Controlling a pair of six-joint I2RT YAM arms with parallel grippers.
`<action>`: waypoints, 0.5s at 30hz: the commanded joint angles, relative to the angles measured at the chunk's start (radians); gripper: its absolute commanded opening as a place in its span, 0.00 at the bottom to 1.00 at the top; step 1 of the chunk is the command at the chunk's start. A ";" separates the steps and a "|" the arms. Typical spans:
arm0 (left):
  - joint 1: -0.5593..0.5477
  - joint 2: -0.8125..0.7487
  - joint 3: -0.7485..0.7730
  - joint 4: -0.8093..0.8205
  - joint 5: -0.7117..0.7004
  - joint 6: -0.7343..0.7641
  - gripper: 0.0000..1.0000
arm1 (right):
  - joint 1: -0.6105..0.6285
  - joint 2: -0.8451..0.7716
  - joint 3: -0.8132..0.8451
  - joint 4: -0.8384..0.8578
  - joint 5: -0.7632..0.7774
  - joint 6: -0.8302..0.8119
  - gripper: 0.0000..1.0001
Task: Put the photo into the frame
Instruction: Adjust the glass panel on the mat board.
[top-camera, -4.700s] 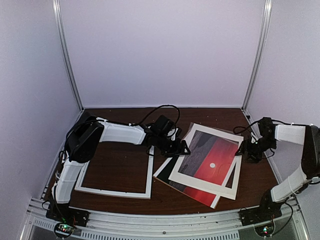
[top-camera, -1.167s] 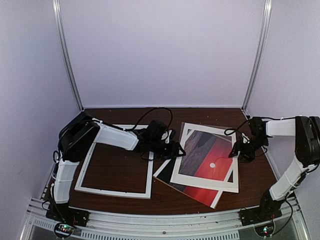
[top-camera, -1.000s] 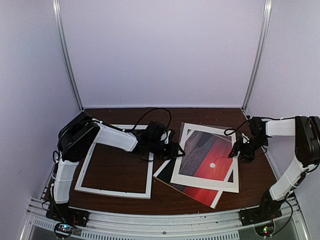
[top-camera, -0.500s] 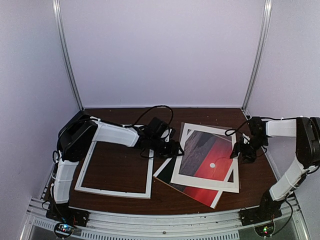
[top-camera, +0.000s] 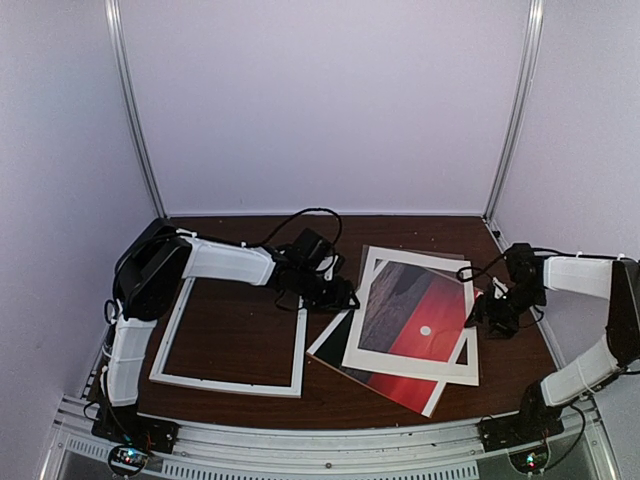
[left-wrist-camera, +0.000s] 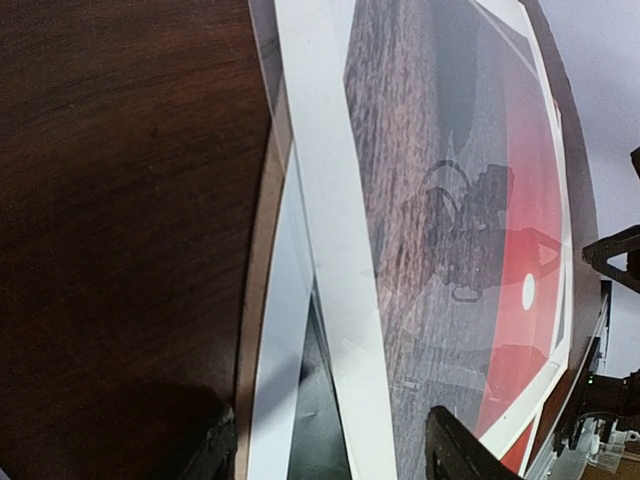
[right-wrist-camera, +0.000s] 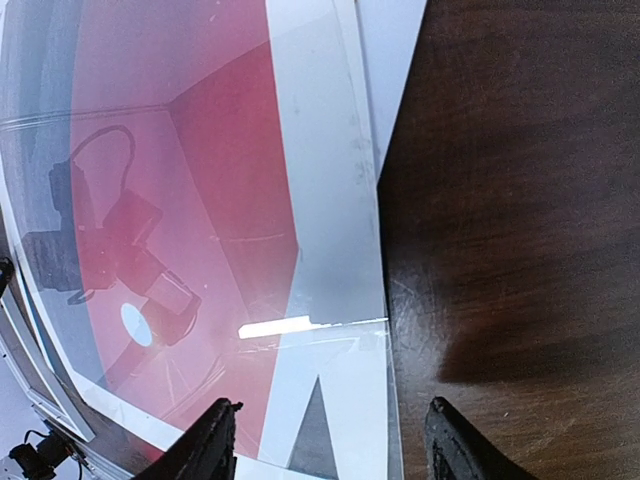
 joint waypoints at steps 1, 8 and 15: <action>-0.039 -0.019 -0.015 0.004 0.031 -0.013 0.65 | 0.006 -0.028 -0.035 -0.013 0.005 0.038 0.64; -0.070 -0.039 -0.062 0.006 0.011 -0.056 0.64 | 0.006 -0.010 -0.079 0.034 -0.006 0.055 0.64; -0.082 -0.118 -0.122 -0.011 -0.103 -0.043 0.66 | 0.038 -0.012 -0.102 0.051 -0.015 0.054 0.64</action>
